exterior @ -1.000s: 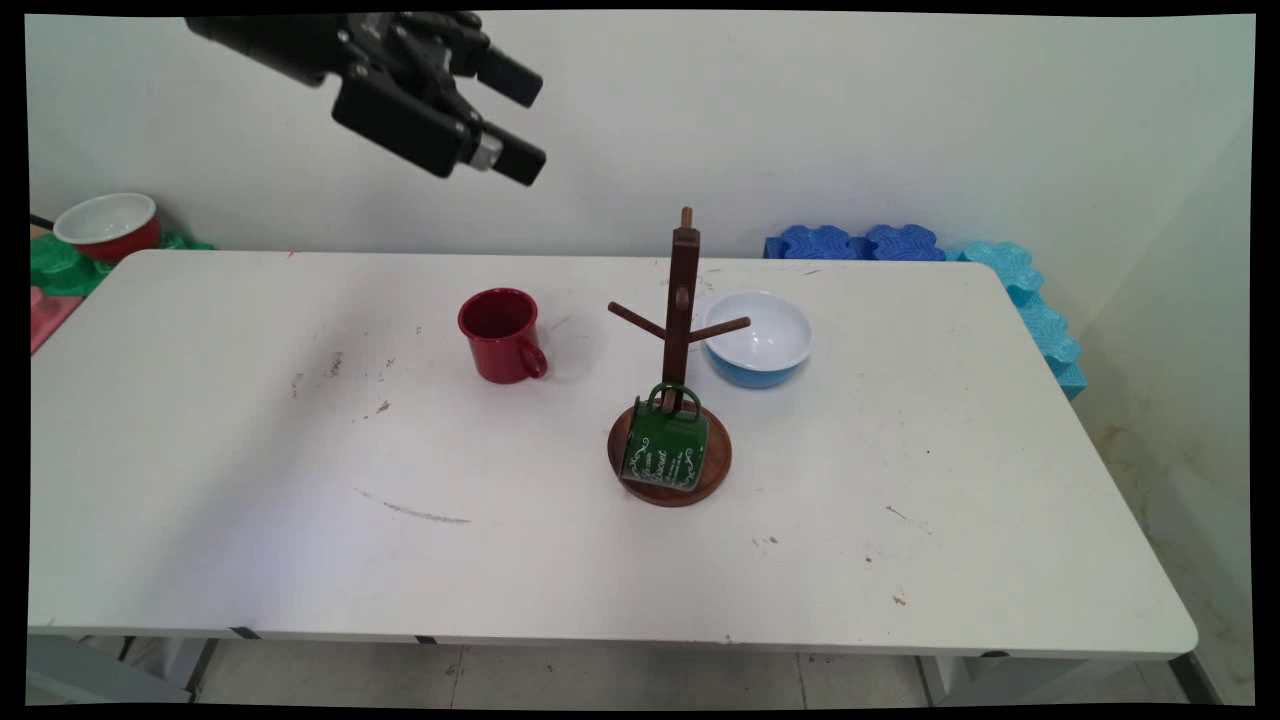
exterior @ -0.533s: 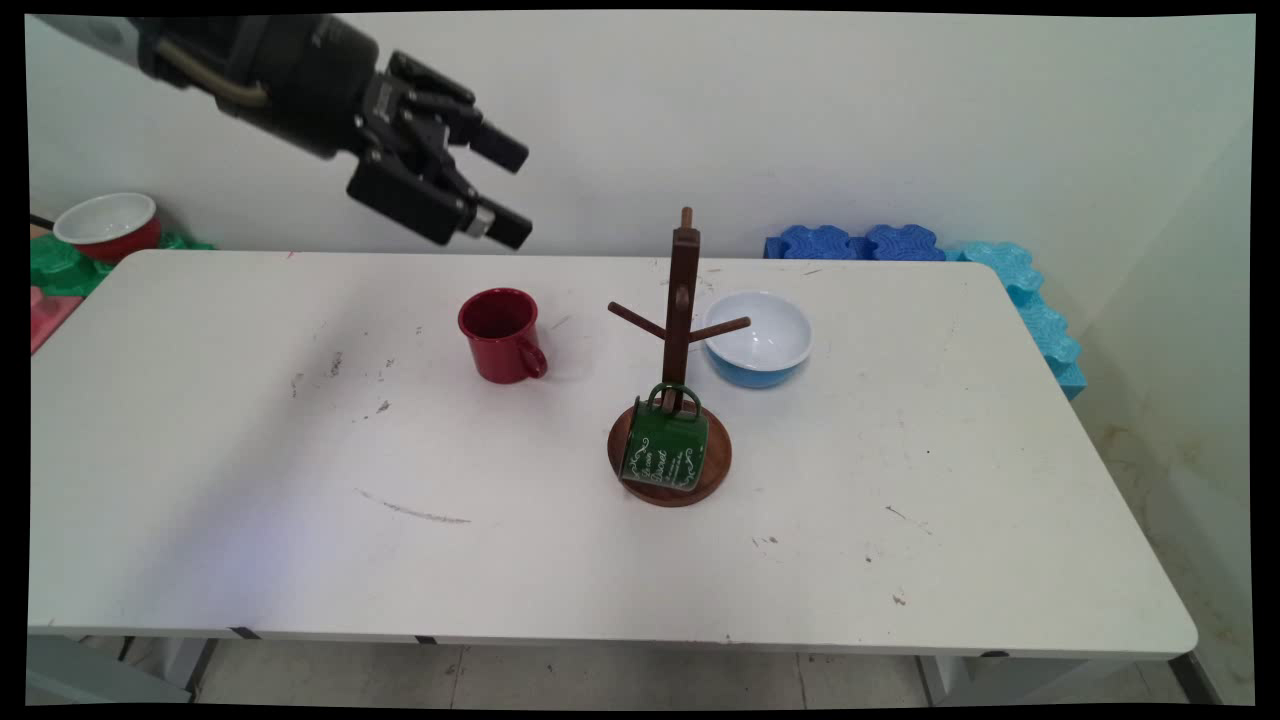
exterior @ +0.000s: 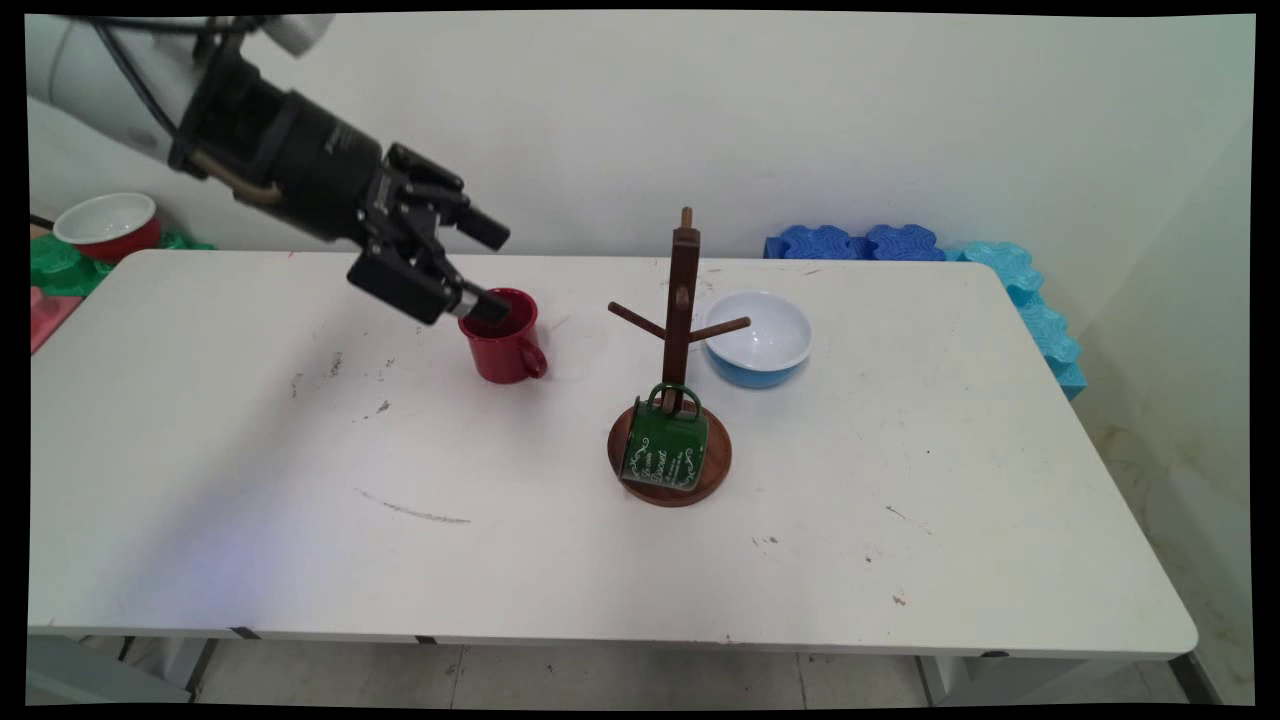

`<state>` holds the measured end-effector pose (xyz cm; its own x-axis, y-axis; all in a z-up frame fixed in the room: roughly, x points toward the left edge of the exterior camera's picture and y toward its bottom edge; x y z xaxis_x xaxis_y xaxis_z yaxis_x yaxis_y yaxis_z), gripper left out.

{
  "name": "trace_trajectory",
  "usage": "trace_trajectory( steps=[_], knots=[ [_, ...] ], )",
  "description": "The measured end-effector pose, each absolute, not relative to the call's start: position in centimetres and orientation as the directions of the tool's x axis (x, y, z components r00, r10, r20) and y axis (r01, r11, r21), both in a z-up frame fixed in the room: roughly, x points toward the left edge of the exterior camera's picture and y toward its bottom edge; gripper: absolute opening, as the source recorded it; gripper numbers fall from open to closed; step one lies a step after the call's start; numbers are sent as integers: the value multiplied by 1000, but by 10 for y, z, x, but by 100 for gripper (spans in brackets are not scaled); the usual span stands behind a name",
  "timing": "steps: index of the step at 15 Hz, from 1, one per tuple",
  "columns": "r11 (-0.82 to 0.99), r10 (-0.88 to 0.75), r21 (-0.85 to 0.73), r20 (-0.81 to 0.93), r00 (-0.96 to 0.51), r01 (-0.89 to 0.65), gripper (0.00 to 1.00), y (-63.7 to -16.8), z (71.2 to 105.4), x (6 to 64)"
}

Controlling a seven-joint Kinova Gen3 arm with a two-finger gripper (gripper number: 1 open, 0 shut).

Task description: Pick up the green mug from the rack

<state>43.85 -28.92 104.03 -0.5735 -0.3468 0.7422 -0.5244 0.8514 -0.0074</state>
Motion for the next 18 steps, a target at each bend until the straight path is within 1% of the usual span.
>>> trace_trajectory(
  steps=[9,18],
  knots=[
    [842,-423,73,706,-569,-535,100,-283,976,445],
    [817,-493,186,716,-494,-546,100,-292,917,441]
  ],
)
